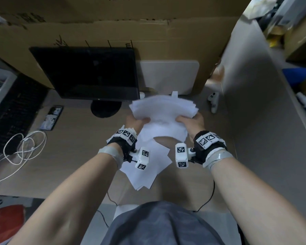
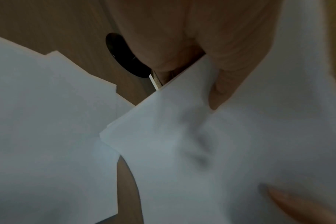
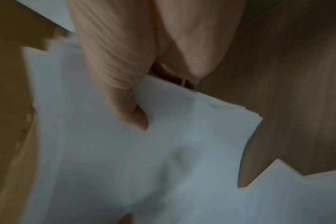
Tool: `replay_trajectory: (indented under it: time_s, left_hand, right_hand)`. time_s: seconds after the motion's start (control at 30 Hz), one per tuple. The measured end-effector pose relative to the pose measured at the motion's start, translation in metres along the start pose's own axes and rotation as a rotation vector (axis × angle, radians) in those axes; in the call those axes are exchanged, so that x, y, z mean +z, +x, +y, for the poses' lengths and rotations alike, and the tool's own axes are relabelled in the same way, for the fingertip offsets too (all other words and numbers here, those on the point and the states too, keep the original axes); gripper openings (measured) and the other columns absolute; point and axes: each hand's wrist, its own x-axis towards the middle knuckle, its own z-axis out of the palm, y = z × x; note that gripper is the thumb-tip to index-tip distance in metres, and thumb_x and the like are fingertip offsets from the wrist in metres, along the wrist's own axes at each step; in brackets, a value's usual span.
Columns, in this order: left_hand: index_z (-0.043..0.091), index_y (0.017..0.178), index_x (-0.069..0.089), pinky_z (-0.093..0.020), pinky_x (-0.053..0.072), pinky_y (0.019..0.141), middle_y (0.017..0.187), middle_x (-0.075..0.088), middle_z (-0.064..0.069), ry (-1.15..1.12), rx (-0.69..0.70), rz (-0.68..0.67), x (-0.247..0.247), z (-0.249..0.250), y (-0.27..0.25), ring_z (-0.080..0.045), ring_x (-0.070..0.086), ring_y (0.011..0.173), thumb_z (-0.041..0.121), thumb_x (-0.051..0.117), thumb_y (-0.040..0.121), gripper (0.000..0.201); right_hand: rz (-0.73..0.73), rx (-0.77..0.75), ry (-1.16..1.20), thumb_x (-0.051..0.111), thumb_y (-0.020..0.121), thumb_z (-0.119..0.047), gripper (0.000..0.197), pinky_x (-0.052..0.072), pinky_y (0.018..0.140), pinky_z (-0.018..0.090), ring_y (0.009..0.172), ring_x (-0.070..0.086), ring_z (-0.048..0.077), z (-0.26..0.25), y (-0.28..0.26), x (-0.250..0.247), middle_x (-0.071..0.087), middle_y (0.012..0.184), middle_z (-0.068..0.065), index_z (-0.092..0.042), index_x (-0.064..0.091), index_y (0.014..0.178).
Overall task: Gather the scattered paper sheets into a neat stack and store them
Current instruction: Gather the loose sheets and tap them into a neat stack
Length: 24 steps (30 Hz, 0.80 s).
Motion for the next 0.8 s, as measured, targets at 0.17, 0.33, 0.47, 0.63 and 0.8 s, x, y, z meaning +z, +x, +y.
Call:
replay_trajectory:
  time_s: [0.17,0.33,0.47,0.63,0.8]
  left_hand:
    - [0.005,0.102,0.068,-0.030,0.053,0.076,0.095,0.071,-0.009,0.014,-0.032,-0.053,0.001,-0.005,-0.001,-0.026,0.068,0.089,0.001,0.076,0.067,0.037]
    - [0.019,0.108,0.069,-0.043,0.051,0.097,0.106,0.073,0.000,-0.044,-0.045,-0.068,0.002,-0.001,0.005,-0.019,0.068,0.101,0.046,0.089,0.054,0.063]
    - [0.018,0.130,0.051,-0.031,0.033,0.103,0.128,0.057,-0.002,-0.193,-0.069,0.037,0.006,0.024,-0.004,-0.016,0.054,0.119,0.057,0.073,0.075,0.071]
    - [0.010,0.145,0.038,-0.045,0.035,0.112,0.144,0.046,-0.011,-0.211,-0.066,0.139,0.015,0.034,-0.004,-0.029,0.045,0.132,0.052,0.069,0.078,0.085]
    - [0.009,0.146,0.037,-0.045,0.033,0.112,0.148,0.042,-0.010,-0.272,-0.118,0.127,0.019,0.033,0.002,-0.029,0.043,0.133,0.050,0.062,0.086,0.077]
  right_hand:
    - [-0.001,0.022,-0.046,0.087,0.054,-0.014,0.053,0.058,0.084,0.043,0.085,0.072,0.018,0.015,-0.002,-0.008,0.074,0.092,-0.001,-0.021,0.066,0.102]
    - [-0.001,0.028,0.101,0.085,0.055,-0.060,0.066,0.051,0.087,0.033,0.096,0.068,0.016,-0.010,-0.004,0.001,0.072,0.104,-0.004,-0.022,0.066,0.105]
    - [0.092,0.076,0.176,0.077,0.070,-0.057,0.040,0.044,0.096,0.035,0.102,0.059,0.019,-0.019,0.000,0.007,0.063,0.108,-0.004,-0.028,0.060,0.090]
    - [0.142,0.053,0.186,0.074,0.070,-0.050,0.040,0.047,0.091,0.034,0.103,0.061,0.025,-0.023,0.005,0.015,0.066,0.106,0.002,-0.020,0.067,0.097]
    - [0.153,0.057,0.246,0.068,0.061,-0.057,0.079,0.046,0.101,0.038,0.115,0.059,0.023,-0.022,0.005,0.020,0.060,0.129,0.007,-0.017,0.060,0.128]
